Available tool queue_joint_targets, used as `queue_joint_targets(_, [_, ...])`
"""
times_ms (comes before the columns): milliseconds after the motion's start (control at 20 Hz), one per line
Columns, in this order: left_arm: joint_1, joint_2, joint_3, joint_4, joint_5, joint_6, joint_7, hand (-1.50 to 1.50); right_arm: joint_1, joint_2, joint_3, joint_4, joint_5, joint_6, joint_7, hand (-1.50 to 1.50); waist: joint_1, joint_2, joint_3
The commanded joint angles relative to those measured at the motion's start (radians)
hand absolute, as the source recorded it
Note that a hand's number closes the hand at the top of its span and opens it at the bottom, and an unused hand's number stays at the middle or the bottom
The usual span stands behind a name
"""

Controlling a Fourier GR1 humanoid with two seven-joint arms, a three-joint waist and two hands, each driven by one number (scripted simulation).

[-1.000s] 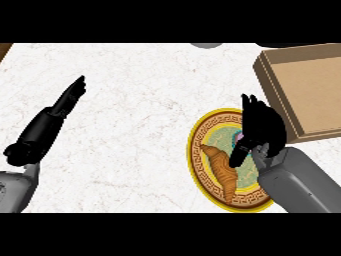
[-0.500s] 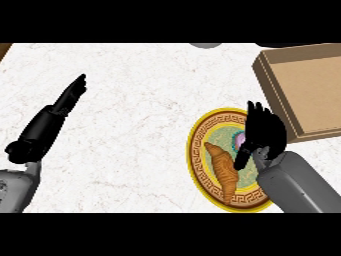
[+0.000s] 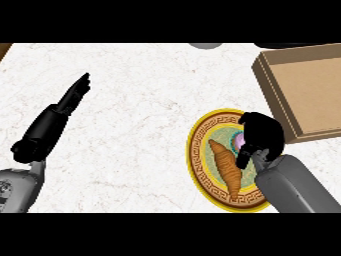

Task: Pick the cupcake from the plate and place it in the cardboard box

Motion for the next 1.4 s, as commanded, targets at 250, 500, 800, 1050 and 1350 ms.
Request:
queue_joint_targets(250, [0.030,0.020,0.070,-0.064,0.013,-0.076,0.040,0.00,0.008,-0.005,-0.005,-0.001,0.185,0.025,-0.042,1.50,0.006,0.006,0.007])
queue_joint_targets(500, [-0.005,-0.015,0.044,-0.010,-0.013,-0.048,0.003,0.00,0.048,-0.067,0.210,-0.124,0.088,0.054,-0.546,1.50,0.024,0.005,0.011])
queue_joint_targets(800, [-0.009,-0.028,0.023,-0.001,-0.014,-0.059,0.005,0.00,0.021,-0.139,0.426,-0.383,0.034,0.077,-0.971,1.50,0.043,-0.001,0.016])
queue_joint_targets(1050, [0.024,-0.022,0.053,0.014,-0.011,-0.040,-0.002,0.00,0.037,-0.342,0.390,-0.632,0.002,-0.030,-1.275,1.50,-0.021,-0.005,0.016])
queue_joint_targets(1350, [0.044,-0.014,0.082,-0.016,-0.010,-0.019,-0.001,0.00,0.180,-0.600,0.106,-0.749,-0.194,-0.167,-1.534,1.50,-0.059,0.004,0.016])
